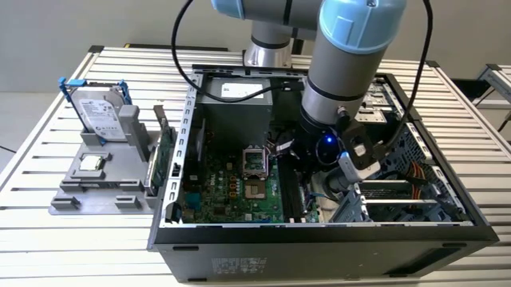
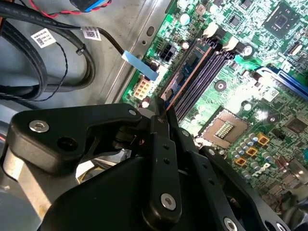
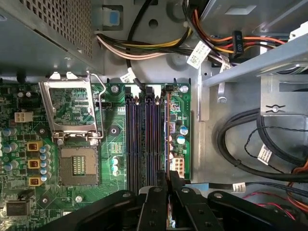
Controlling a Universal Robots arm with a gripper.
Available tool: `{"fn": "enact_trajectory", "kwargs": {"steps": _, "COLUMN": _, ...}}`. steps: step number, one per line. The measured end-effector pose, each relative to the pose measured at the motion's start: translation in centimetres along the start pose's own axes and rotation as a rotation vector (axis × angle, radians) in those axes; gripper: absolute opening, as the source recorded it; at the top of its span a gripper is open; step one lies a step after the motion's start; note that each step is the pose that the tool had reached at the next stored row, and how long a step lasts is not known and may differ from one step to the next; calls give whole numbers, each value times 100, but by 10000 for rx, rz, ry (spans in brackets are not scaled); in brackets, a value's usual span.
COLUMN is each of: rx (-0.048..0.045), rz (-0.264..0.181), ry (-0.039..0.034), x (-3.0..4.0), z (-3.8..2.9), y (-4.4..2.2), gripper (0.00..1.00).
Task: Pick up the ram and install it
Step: 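Insert the ram into the slot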
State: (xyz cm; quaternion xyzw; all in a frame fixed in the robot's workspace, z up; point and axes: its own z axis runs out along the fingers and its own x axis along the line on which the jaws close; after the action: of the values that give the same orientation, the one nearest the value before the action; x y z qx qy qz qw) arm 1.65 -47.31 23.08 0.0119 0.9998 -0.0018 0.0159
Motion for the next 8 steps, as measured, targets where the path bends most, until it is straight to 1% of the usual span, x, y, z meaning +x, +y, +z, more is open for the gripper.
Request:
{"fn": "enact_trajectory", "kwargs": {"steps": 4, "rx": 1, "rz": -16, "ry": 1, "x": 1, "z": 19, "y": -5, "gripper": 0}}
{"fn": "enact_trajectory", "kwargs": {"steps": 8, "rx": -1, "rz": -55, "ry": 0, "x": 1, "z": 30, "y": -27, "gripper": 0}}
